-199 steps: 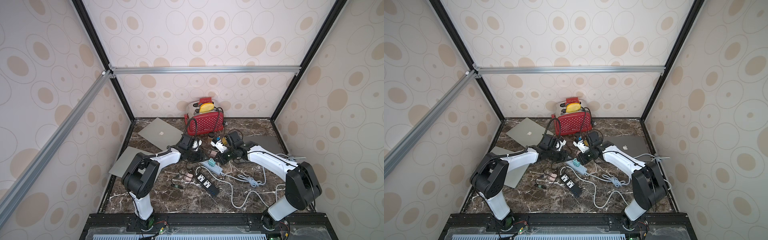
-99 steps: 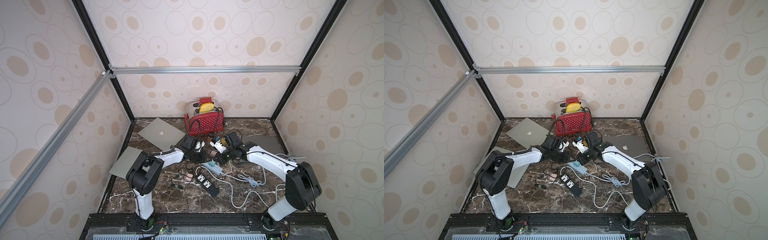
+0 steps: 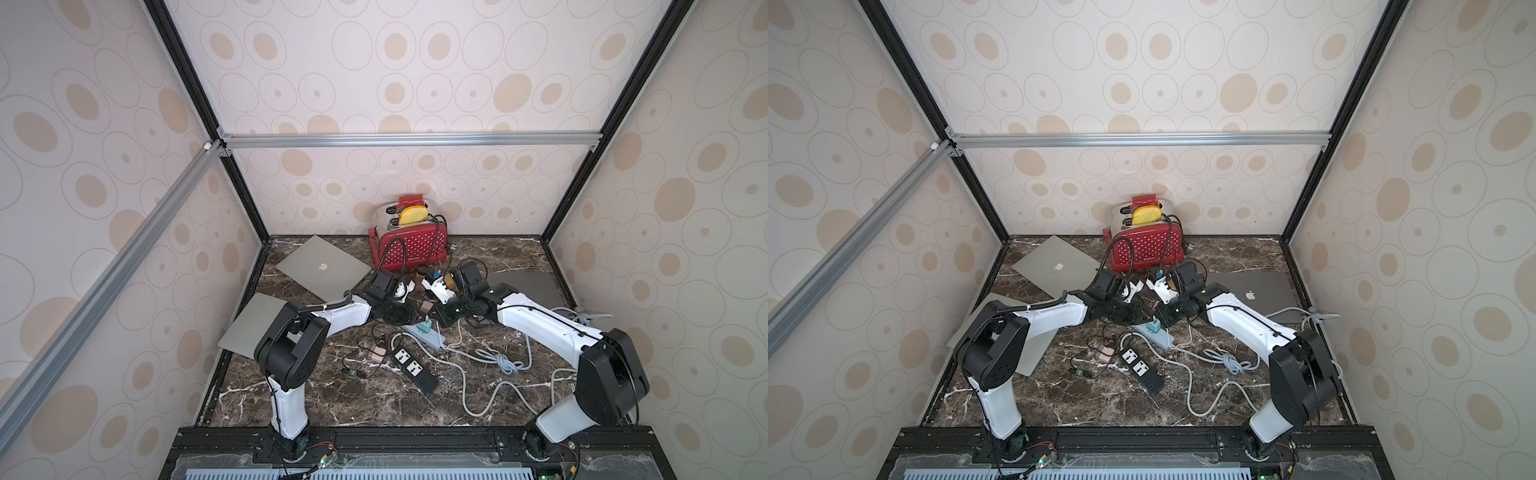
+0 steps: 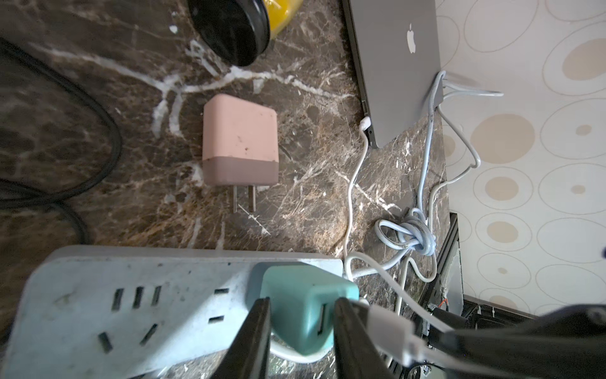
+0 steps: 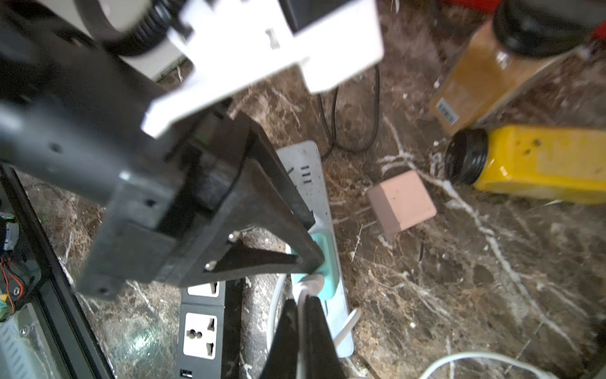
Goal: Unplug the laptop charger
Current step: Remove the charging cable from the plug, then place the charging cable at the center of the board.
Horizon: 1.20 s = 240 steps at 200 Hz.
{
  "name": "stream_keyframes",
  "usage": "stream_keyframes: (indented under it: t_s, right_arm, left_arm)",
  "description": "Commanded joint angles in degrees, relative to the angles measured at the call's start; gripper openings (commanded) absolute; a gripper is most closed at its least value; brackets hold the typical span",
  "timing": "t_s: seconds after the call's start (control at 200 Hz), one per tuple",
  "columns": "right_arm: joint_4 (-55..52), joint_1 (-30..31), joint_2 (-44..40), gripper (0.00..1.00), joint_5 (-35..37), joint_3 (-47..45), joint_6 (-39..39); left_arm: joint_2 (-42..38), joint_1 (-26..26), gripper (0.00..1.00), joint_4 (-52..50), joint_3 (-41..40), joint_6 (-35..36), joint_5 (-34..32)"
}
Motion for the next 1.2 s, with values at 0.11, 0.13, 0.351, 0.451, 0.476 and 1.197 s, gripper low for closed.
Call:
stream_keyframes:
  t_s: [0.11, 0.13, 0.351, 0.451, 0.476, 1.197]
  right_arm:
    - [3.0, 0.2, -1.3, 0.00, 1.1, 2.5, 1.0]
    - [2.3, 0.2, -1.1, 0.00, 1.9, 2.7, 1.1]
    - [-3.0, -3.0, 0.4, 0.00, 8.5, 0.3, 1.2]
    - [-3.3, -4.3, 1.2, 0.03, 9.8, -1.6, 0.7]
    - [-3.2, -4.4, 1.6, 0.04, 9.7, -2.0, 0.6]
    - [-2.8, -12.0, -3.0, 0.57, 8.4, -6.2, 1.5]
  left_arm:
    - [1.4, -0.3, 0.32, -6.5, -3.2, 1.3, -4.9]
    - [1.2, -0.3, 0.32, -6.4, -3.1, 1.3, -4.9]
    - [-0.8, -0.3, 0.38, -5.3, 0.1, 0.5, -3.2]
    - [-1.5, -0.3, 0.45, -3.6, 1.5, -0.6, -1.7]
    - [-1.6, -0.3, 0.46, -3.3, 1.8, -0.8, -1.4]
    - [-6.7, -1.7, 0.57, -13.9, 13.2, 8.2, -1.6]
